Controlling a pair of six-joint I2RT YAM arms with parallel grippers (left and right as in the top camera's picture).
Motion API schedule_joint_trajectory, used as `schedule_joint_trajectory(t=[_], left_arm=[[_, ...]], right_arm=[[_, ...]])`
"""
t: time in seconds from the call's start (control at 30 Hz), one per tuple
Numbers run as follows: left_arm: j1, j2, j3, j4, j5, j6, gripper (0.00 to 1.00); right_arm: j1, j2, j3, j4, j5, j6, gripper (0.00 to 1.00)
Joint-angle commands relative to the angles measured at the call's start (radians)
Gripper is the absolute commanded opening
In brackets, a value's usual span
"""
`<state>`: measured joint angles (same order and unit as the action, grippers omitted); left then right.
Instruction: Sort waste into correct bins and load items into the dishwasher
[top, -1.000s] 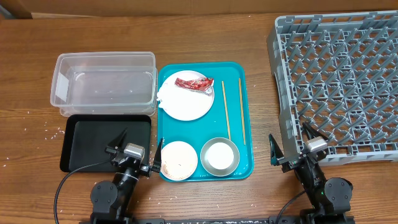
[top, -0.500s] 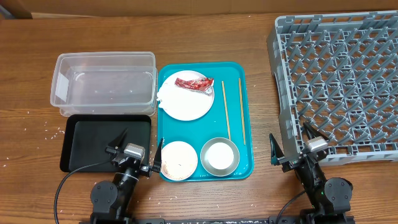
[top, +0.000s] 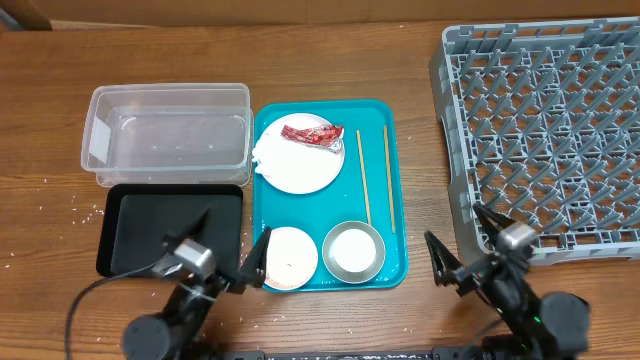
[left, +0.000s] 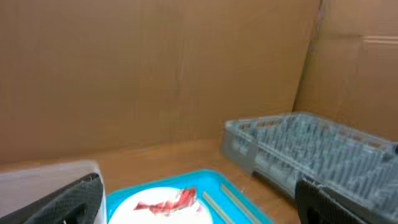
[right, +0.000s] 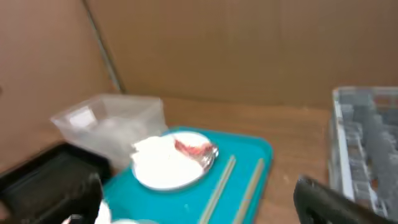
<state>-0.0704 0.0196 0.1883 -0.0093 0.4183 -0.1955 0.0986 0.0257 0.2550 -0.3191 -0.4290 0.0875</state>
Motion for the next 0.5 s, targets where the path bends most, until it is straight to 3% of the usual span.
schedule_joint_trajectory(t=[0.0,0.13,0.33,0.47], left_arm=[[0.005,0.113,0.288,-0.219,-0.018,-0.028,1.0],[0.005,0.298,0.526,-0.468,-0.017,-0.025,1.0],[0.005,0.72,1.02,-0.948,0.029,-0.007,1.0],[0.005,0.843,1.141,-1.051,0.123,-0.079,1.0]], right_arm=[[-0.005,0.096,0.268,-0.174,-0.014,0.044,1.0],[-0.005,0.257,0.476,-0.333,-0.009,0.043,1.0],[-0.005,0.623,0.826,-0.655,-0.006,0.043,1.0],[-0.005,0.744,0.89,-0.691,-0.039,0.044,1.0]])
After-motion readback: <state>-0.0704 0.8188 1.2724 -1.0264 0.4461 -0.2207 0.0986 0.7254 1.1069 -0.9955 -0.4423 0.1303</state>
